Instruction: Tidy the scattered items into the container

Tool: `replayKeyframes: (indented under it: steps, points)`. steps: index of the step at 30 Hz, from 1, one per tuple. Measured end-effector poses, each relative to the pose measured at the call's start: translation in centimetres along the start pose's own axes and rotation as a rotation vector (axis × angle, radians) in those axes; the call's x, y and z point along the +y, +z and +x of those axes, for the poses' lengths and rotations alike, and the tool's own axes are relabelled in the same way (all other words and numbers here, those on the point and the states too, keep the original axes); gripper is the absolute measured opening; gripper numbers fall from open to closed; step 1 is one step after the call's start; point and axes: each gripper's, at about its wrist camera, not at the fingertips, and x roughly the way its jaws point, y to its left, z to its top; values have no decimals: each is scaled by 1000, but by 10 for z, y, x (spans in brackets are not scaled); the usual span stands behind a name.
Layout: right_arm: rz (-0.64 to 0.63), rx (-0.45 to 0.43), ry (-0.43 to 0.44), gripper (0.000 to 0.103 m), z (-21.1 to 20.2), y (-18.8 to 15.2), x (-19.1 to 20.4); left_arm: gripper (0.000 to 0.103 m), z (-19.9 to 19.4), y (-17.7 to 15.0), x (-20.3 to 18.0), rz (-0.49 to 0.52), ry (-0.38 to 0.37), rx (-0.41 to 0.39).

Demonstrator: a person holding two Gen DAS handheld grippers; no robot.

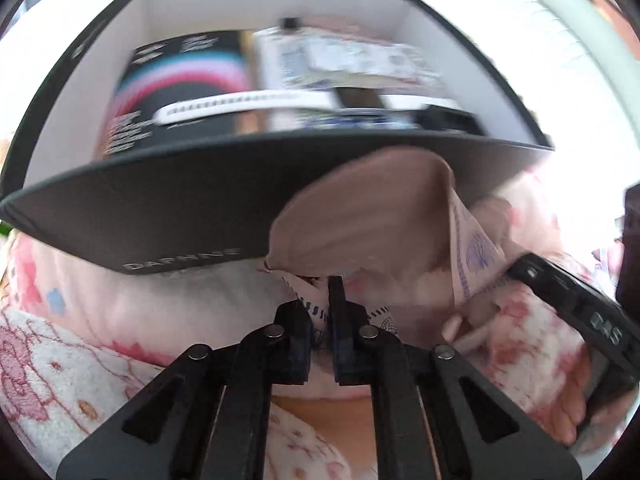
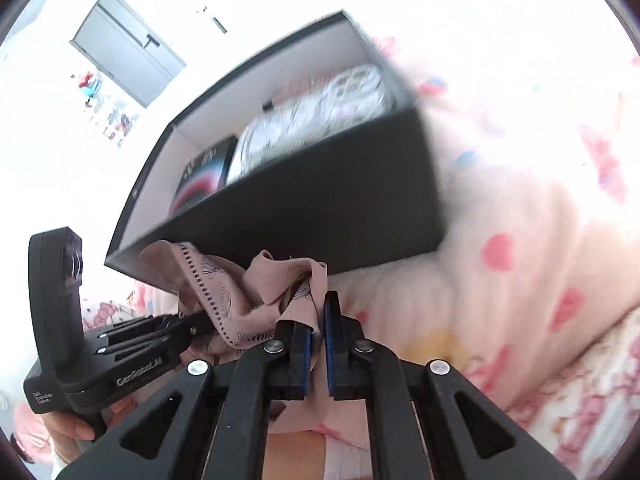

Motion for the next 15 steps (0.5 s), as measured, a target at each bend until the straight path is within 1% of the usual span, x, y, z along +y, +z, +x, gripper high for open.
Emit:
replayKeyframes:
  steps: [1, 3, 4, 5, 6, 7, 8, 10, 12, 13, 14, 15]
  points:
    - [-7, -6, 2, 4, -6, 1, 0, 6, -9, 1, -5, 17, -11, -22]
    - [-22, -13, -4, 4, -14, 3, 3, 5, -28, 4, -13, 58, 9, -78]
    - [-20, -13, -9, 4, -12, 4, 3, 5, -37, 6, -16, 72, 34, -106]
    - [-23, -11, -14, 4, -22, -12, 7, 6, -45, 8, -19, 83, 62, -130]
    - [-23, -15, -22, 4, -30, -15, 6, 5, -53, 11, -20, 92, 90, -150]
    - [-22, -17, -36, 5, -27, -17, 17, 6, -61, 11, -22, 102, 117, -163]
    - [-24, -9, -52, 5, -30, -18, 17, 6, -69, 11, -23, 111, 134, -165]
    - [-10, 6, -71, 5, -41, -34, 13, 6, -76, 14, -24, 117, 131, -154]
    - [-58, 58, -150, 9, -77, -45, -6, 6, -70, 15, -23, 124, 122, -142]
    - [-83, 78, -191, 10, -74, -46, -3, 6, -72, 13, -23, 123, 123, -135]
    - [-94, 86, -201, 12, -65, -45, 3, 6, -74, 10, -22, 122, 132, -129]
    - [-103, 93, -187, 13, -66, -45, 5, 6, -75, 6, -20, 122, 143, -126]
